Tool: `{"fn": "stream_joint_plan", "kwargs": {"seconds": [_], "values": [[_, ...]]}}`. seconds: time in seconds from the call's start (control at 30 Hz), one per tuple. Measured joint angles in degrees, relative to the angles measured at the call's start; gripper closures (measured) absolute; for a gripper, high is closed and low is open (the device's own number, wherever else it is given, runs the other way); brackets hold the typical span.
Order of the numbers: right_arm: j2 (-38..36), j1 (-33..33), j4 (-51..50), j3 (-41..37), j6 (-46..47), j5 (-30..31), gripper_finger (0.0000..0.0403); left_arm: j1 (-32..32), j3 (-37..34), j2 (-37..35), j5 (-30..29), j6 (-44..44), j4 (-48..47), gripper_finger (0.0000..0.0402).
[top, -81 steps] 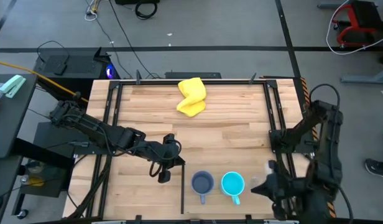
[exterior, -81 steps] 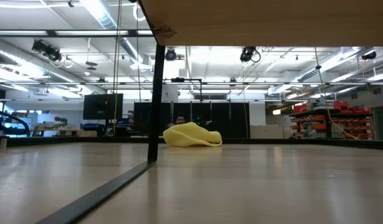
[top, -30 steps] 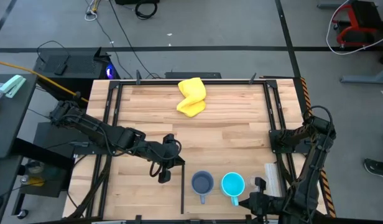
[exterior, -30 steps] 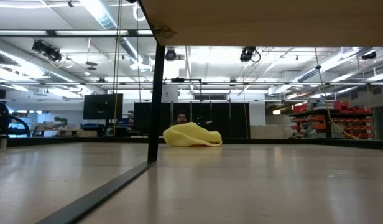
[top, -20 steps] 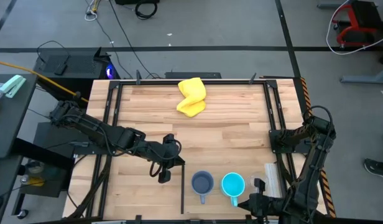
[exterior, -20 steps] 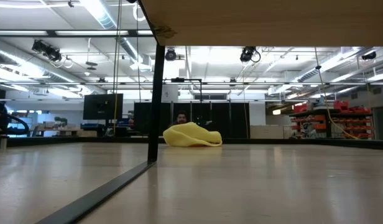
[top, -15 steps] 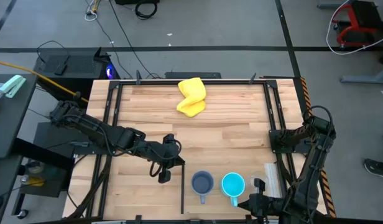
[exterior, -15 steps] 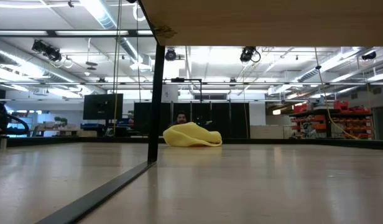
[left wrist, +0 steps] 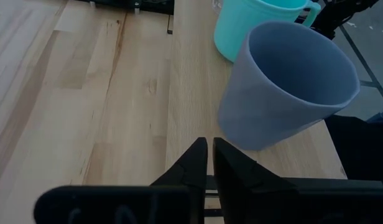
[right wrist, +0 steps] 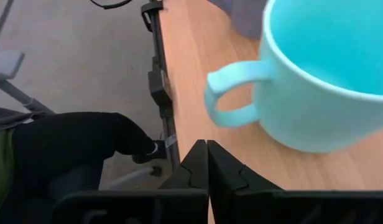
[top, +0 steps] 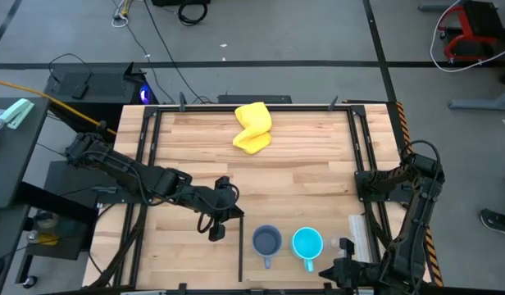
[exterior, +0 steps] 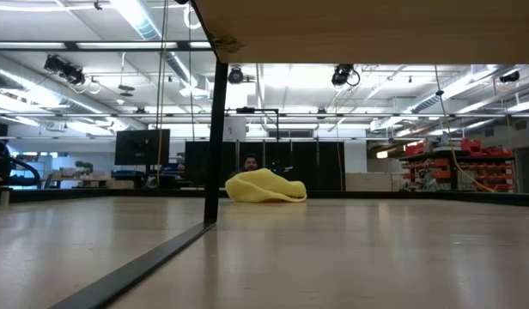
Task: Stack small to large cups/mugs on shelf
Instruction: Adjust the transparent mug on the shelf
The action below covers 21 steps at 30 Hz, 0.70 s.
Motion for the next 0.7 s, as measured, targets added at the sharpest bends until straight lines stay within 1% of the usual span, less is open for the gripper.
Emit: {"fn": "stream_joint_plan", "kwargs": {"seconds": [0.23, 0.53, 0.7], "values": [[-0.38, 0.00, -2.19, -0.02, 1.54, 0.03, 0.0402, 0.02, 0.00, 0.00, 0.00, 0.00, -0.02, 0.0361], [-0.90, 0.55, -2.68, -0.02, 1.97, 0.22, 0.0402, 0.00, 0.00, 0.00, 0.00, -0.02, -0.27, 0.0369], [-0.90, 1.09, -3.62, 1.02, 1.16, 0.32, 0.0402, 0.01, 0.00, 0.00, 0.00, -0.01, -0.27, 0.0363]]}}
